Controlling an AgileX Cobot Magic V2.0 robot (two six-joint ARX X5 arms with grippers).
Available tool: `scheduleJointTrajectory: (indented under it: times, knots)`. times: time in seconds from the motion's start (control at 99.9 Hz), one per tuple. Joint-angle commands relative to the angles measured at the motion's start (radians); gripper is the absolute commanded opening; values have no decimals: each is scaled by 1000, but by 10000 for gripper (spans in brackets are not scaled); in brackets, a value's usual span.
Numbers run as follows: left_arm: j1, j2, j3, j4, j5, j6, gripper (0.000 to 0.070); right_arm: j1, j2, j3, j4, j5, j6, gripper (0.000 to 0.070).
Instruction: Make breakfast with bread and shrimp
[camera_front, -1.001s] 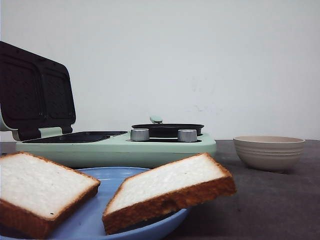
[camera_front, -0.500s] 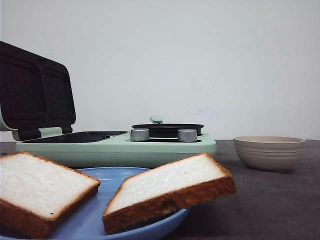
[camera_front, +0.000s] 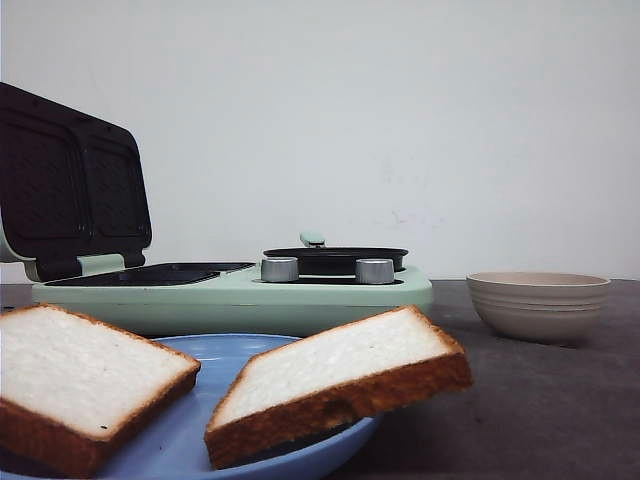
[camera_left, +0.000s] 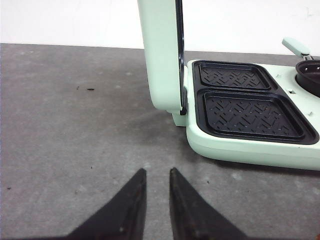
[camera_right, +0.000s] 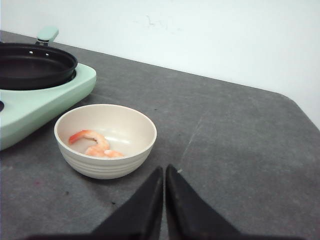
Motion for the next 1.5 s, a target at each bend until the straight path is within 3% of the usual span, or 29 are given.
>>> scheduleJointTrajectory:
  times: [0.0, 0.17, 0.34, 0.5, 0.66, 0.831, 0.991, 1.211, 1.381, 1.491]
  knots:
    - [0, -2, -16, -3, 2, 15, 3, 1, 1, -3, 9, -1, 23, 0]
    - [0, -2, -16, -2, 2, -23, 3, 1, 1, -3, 10, -1, 108, 0]
    - [0, -2, -16, 12, 2, -240, 3, 1, 1, -1, 10, -1, 251, 0]
    - [0, 0, 20, 34, 53, -341, 3, 1, 1, 41, 6, -2, 382, 0]
    - [0, 28, 131, -1, 105, -406, 4, 1, 18, 142, -58, -5, 438, 0]
    - [0, 145, 324, -112, 108, -418, 4, 1, 115, 282, -179, -34, 443, 0]
    - [0, 314, 510, -206, 141, -376, 4, 1, 275, 425, -312, -78, 459, 0]
    - [0, 531, 694, -365, 286, -370, 4, 1, 512, 584, -461, -210, 455, 0]
    - [0, 621, 710, -426, 423, -370, 4, 1, 622, 615, -509, -335, 456, 0]
    - [0, 658, 710, -496, 456, -369, 4, 2, 661, 615, -537, -410, 448, 33]
